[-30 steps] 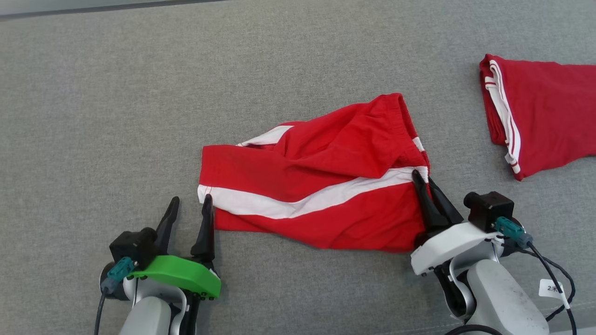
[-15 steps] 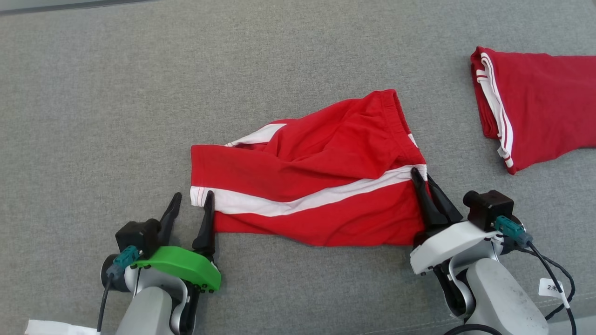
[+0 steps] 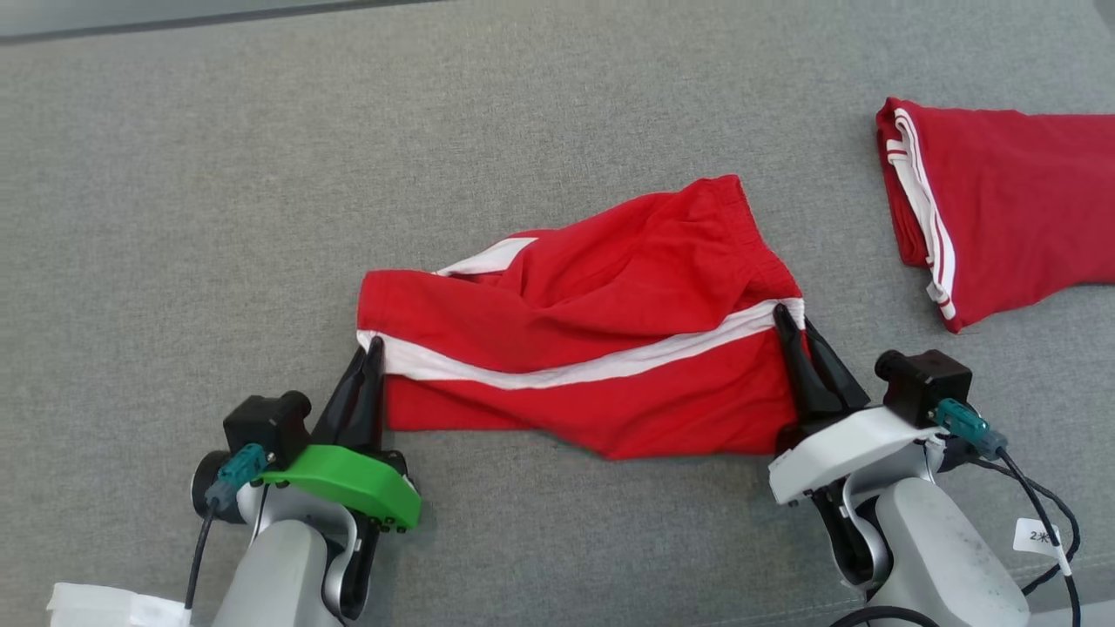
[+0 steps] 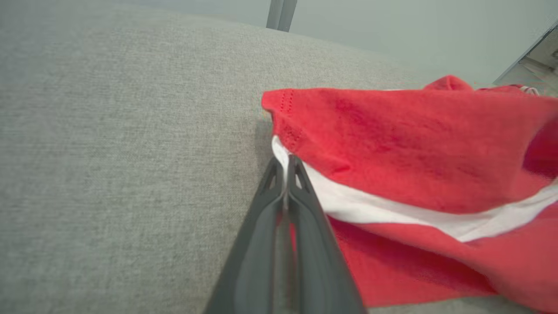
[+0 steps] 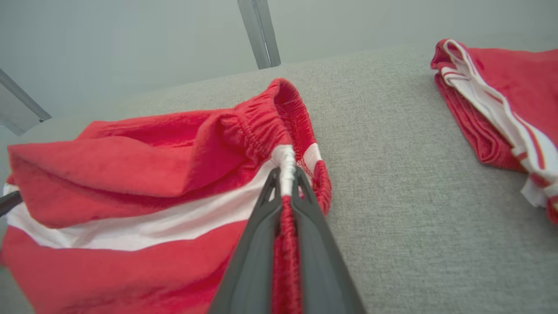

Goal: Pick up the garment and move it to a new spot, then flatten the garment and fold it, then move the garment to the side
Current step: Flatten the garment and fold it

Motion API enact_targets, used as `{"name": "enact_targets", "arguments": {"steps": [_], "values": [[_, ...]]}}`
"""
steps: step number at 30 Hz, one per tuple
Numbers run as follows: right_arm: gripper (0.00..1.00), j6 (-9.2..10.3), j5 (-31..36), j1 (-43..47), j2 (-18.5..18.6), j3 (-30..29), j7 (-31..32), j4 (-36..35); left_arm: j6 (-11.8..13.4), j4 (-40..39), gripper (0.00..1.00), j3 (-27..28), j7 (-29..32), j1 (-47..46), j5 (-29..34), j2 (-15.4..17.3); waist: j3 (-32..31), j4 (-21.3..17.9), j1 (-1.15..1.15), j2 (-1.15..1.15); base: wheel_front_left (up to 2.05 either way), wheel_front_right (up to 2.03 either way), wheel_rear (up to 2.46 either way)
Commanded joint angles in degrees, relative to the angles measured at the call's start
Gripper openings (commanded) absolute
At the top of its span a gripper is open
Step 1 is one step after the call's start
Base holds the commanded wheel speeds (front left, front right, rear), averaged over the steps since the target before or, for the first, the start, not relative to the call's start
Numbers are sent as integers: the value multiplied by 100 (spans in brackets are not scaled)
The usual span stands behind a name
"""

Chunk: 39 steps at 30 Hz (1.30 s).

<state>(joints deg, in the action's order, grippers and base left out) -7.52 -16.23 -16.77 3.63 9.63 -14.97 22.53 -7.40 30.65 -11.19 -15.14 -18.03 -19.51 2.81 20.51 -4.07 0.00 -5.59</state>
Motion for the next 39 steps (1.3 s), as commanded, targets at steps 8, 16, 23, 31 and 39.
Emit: {"name": "enact_targets", "arguments": {"steps": [8, 16, 23, 31, 39], "values": [[0, 8, -493, -336, 166, 99, -9, -317, -11, -870, 0, 163, 5, -90, 108, 295, -979, 106, 0, 0, 0, 0, 0], [0, 9, -1139, -1146, 652, 321, 106, -823, -6, -1542, 0, 116, 5, -1009, -106, 1141, -1433, 158, 0, 0, 0, 0, 0], [0, 9, -1441, -2039, 936, 366, 694, -1012, -6, -1304, 0, -308, 288, -2265, -421, 1805, -753, 254, 0, 0, 0, 0, 0], [0, 9, -1269, -3755, 946, 569, 857, -85, -6, -301, 0, -646, 369, -4108, -113, 1962, 528, 311, 0, 0, 0, 0, 0], [0, 12, -588, -5796, 924, 545, 56, 1293, 134, 503, 0, -615, -1, -5836, 465, 1882, 962, 383, 0, 0, 0, 0, 0]]}}
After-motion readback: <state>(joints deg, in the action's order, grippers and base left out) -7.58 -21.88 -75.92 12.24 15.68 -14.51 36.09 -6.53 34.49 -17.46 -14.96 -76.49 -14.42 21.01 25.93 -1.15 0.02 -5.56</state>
